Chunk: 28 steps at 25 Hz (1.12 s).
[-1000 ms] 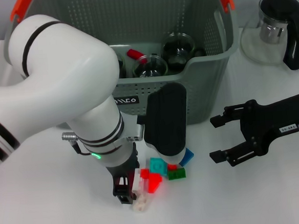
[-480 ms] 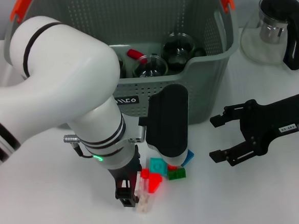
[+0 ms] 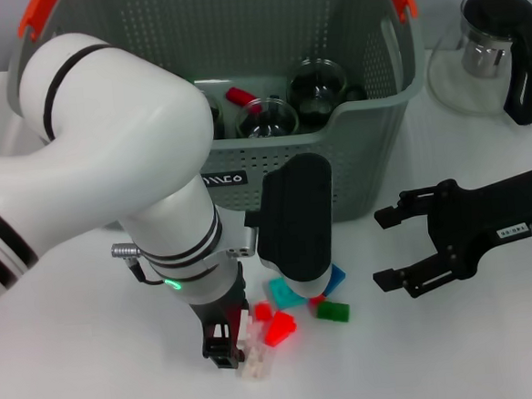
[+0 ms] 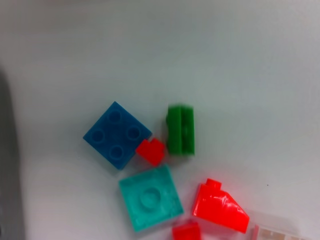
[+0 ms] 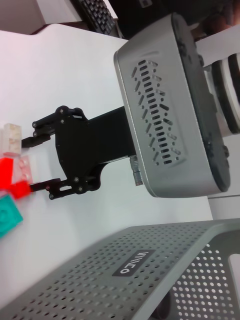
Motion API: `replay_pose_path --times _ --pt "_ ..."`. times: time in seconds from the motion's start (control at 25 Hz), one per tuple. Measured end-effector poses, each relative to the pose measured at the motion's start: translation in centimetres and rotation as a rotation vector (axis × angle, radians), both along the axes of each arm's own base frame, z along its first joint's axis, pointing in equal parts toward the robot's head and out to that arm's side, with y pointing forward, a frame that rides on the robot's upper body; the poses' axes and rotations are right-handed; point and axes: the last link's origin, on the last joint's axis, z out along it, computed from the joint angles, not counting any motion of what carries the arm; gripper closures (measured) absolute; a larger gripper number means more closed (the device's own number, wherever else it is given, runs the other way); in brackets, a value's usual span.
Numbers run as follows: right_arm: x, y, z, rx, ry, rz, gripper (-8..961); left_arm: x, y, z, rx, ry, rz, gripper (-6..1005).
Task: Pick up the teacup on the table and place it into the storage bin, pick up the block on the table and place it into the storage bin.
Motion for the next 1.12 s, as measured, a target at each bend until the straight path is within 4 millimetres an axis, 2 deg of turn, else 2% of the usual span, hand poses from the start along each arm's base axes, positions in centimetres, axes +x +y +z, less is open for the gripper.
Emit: replay_pose_path --times 0.56,0.64,0.76,0.84,1.0,1.12 --pt "-0.2 0.1 0.0 -0.002 0.003 0.005 12 0.4 -0.2 0.1 -0.004 -0.016 0.028 589" --pt "-0.2 0.1 0.0 -0.003 0.003 0.005 11 0.6 0.0 0.4 0.01 -0.025 0.034 586" --pt "-0.2 0.0 0.0 -0.004 0.004 0.005 11 1.1 0.6 1.5 0.046 -0.055 0.06 582" --pt "-0.1 0.0 0.0 -0.005 0.004 0.003 11 1.5 0.9 3.0 0.082 -0.095 0.099 579" --pt "0.0 0.0 0.1 -0.002 0.004 -0.002 11 2.3 1.3 6.7 0.147 -0.243 0.199 574" --pt "0.1 -0.1 0.2 0.001 0.004 -0.005 12 3.1 1.1 9.7 0.169 -0.421 0.283 570"
